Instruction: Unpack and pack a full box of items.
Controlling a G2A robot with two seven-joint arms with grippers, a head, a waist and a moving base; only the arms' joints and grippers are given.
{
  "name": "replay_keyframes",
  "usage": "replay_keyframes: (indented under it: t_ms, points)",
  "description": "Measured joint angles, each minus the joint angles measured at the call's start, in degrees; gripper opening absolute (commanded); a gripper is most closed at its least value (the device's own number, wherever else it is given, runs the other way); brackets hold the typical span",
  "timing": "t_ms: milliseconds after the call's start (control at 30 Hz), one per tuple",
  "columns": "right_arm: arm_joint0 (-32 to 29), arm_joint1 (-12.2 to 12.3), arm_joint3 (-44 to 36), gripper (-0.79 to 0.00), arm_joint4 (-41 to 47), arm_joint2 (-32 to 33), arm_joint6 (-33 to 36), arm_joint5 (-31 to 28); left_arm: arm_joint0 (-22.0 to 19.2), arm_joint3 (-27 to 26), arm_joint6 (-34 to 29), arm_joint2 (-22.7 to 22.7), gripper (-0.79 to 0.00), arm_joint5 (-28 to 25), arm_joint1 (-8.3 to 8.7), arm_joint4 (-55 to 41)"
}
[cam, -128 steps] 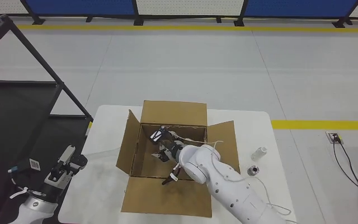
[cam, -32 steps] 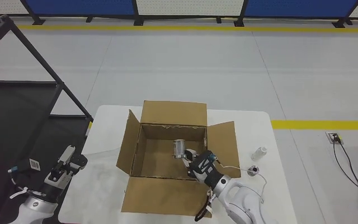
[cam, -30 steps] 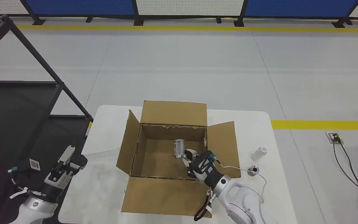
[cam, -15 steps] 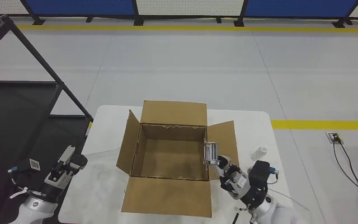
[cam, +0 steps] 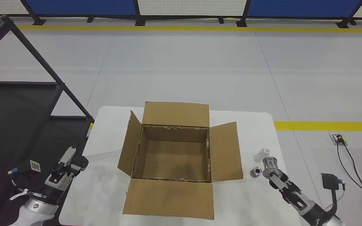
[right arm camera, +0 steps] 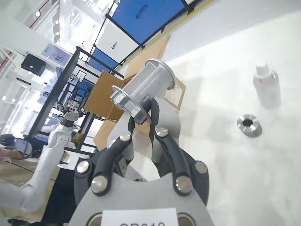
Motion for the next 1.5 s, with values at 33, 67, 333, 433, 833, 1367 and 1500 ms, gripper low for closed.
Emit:
replay_keyframes:
  t_ms: [33, 67, 333, 433, 833, 1367, 1500]
  points:
    - [0.83, 0.28, 1.37, -0.785, 1.85, 0.40, 2.54, 1.50, 0.00, 0.00, 0.00, 0.00, 0.000, 0.00, 0.00, 0.00]
    - [1.74, 0.54, 2.68, -0.785, 3.60, 0.79, 4.79, 2.92, 0.00, 0.00, 0.00, 0.00, 0.000, 0.00, 0.00, 0.00]
    - [4.36, 1.33, 6.70, -0.785, 7.88, 1.52, 11.28, 7.59, 0.00, 0.00, 0.00, 0.00, 0.000, 0.00, 0.00, 0.00]
    - [4.36, 1.32, 6.70, -0.785, 7.88, 1.52, 11.27, 7.58, 0.00, 0.00, 0.00, 0.00, 0.000, 0.00, 0.00, 0.00]
    - [8.30, 3.11, 7.07, -0.785, 1.20, -1.03, 19.95, 31.02, 0.00, 0.00, 0.00, 0.00, 0.000, 0.00, 0.00, 0.00]
    - [22.62, 6.33, 24.39, -0.785, -7.45, -8.11, 30.12, 45.36, 0.00, 0.00, 0.00, 0.00, 0.000, 0.00, 0.00, 0.00]
    - [25.76, 6.92, 29.38, -0.785, -8.57, -9.70, 30.56, 44.83, 0.00, 0.00, 0.00, 0.00, 0.000, 0.00, 0.00, 0.00]
